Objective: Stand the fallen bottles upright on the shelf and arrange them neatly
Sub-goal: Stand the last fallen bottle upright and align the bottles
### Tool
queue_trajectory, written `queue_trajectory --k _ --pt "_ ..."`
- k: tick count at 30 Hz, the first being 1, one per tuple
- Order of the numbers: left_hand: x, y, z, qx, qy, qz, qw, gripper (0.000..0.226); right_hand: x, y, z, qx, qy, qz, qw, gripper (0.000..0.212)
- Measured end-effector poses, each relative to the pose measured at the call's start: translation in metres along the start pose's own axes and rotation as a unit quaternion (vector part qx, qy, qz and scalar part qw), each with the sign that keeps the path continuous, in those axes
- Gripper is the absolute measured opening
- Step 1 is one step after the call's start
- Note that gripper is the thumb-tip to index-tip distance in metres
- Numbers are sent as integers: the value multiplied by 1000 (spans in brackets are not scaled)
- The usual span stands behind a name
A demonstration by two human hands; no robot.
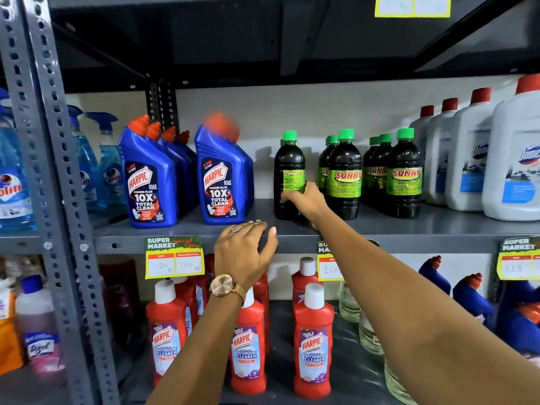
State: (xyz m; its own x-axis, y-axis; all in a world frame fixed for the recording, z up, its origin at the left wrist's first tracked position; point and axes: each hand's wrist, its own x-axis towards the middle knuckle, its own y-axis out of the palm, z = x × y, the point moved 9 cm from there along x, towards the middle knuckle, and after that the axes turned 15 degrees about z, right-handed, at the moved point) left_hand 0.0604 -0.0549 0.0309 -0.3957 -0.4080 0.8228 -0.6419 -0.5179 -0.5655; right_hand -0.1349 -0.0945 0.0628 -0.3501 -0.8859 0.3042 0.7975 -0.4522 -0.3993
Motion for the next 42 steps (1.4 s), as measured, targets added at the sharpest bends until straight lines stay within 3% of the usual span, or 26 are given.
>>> queue_trajectory --k 2,5,7,11,16,21,27,35,42 --pt "0 1 1 0 0 -3 1000 40 -1 -1 0 -20 1 -2 1000 62" --pt "1 2 1 -2 0 4 1000 40 -4 -4 7 -105 -2 -40 994 84" --pt "0 2 1 -2 1 3 1000 40 -5 -2 13 -134 -11 -41 990 82" --pt "0 0 0 -3 8 -2 1000 39 -6 -3 4 -33 8 -7 999 66" --pt "1 2 1 -11 2 5 1000 39 -9 -5 8 -101 15 -46 994 95" --pt "0 1 0 -15 0 9 1000 41 -9 0 4 -50 19 -6 999 68" --pt "0 3 1 -20 -14 32 999 41 -12 0 8 -125 24 -22 992 102" --pt "1 1 -1 -17 -23 42 999 41 -17 -4 8 -103 23 -17 994 68" --pt "2 3 -1 -15 -30 62 997 42 -17 -4 7 -119 33 -21 992 79"
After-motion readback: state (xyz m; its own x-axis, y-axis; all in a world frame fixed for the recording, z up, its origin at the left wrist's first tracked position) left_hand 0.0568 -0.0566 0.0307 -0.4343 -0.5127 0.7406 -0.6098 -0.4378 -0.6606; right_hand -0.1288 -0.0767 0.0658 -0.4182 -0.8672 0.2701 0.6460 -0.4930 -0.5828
